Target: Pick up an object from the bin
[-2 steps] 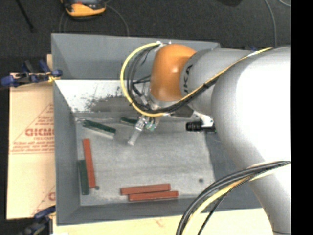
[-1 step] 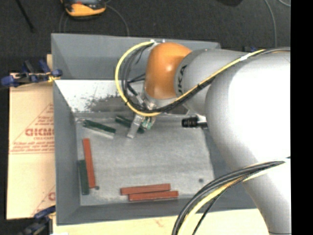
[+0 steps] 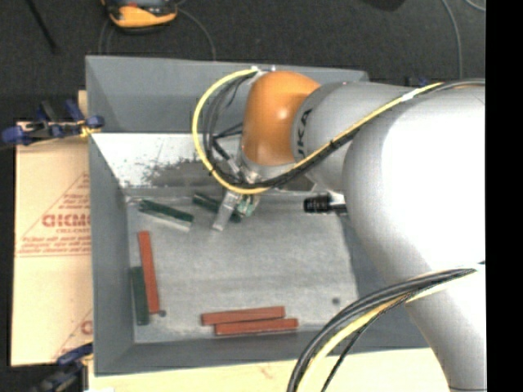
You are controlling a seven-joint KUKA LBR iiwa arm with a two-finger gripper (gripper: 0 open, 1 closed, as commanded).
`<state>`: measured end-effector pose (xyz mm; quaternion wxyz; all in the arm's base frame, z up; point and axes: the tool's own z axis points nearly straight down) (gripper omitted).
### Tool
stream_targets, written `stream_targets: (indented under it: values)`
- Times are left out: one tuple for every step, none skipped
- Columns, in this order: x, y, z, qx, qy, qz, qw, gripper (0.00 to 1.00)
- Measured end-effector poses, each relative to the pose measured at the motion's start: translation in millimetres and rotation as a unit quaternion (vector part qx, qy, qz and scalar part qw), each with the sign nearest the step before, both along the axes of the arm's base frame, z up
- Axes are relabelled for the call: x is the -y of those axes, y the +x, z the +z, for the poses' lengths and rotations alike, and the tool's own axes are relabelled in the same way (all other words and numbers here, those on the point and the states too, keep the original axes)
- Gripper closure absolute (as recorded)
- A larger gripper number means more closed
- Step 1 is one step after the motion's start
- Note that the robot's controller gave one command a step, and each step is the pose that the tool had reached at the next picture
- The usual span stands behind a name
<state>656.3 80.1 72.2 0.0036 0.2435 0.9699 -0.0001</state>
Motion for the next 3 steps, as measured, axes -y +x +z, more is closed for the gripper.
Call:
stream_targets:
  values:
    - [1,3.8,78,0.0024,0.001,-0.001,1.0,1.0]
    - [2,0.9,53,-0.0025,0.0,-0.001,1.0,1.0]
    - [2,5.4,87,-0.0004,0.001,0.0,1.0,1.0]
